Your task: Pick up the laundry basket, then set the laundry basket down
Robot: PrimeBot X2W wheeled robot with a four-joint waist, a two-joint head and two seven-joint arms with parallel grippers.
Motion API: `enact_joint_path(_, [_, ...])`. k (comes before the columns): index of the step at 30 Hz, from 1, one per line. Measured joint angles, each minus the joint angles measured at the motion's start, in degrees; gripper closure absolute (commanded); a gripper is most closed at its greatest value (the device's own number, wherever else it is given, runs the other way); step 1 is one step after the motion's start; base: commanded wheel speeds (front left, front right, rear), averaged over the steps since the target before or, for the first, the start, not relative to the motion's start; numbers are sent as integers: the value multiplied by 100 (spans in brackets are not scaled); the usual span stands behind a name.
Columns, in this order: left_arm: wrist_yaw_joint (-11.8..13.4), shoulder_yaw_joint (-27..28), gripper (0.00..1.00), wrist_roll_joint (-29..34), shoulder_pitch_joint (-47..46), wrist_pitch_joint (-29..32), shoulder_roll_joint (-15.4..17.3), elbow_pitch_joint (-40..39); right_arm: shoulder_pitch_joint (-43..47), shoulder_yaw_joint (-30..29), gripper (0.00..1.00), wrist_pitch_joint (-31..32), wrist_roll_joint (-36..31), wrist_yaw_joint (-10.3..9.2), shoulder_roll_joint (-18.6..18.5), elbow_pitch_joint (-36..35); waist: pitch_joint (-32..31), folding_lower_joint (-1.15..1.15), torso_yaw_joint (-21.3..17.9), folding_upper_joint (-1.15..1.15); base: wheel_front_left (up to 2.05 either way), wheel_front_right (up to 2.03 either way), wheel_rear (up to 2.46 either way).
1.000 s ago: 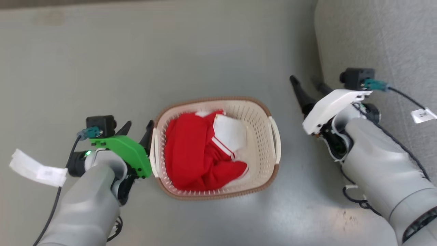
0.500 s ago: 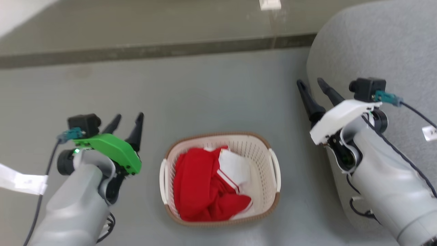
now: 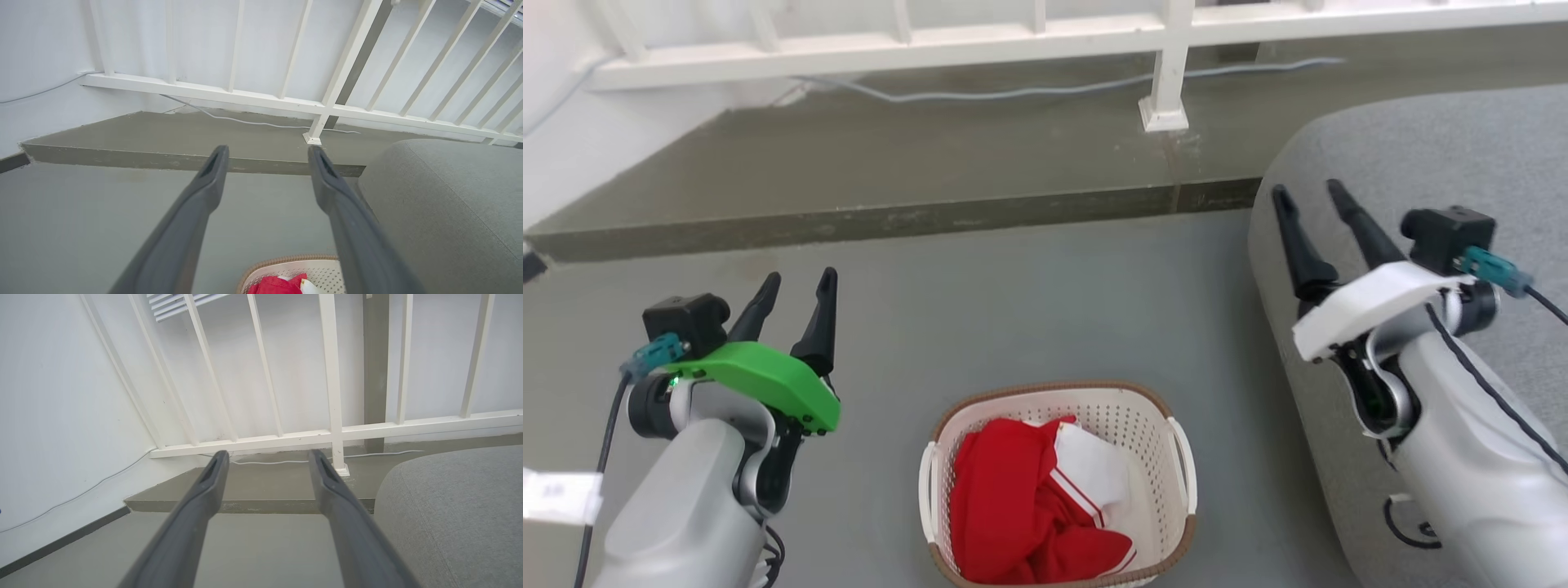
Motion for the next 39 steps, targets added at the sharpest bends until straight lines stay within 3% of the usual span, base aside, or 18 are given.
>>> enact_joint_path(13, [563,758,0,856,1023,-15,47,-1155,832,-485,0,0,-667,-319,-43,-848,-131,0,27,0,0,0,0])
enact_joint_path(39, [622,1276,0,1639,2183,-15,-280,-2292,1561,-917,0,-1,-1110,-258,144,-1403,-93,0,46,0,0,0,0])
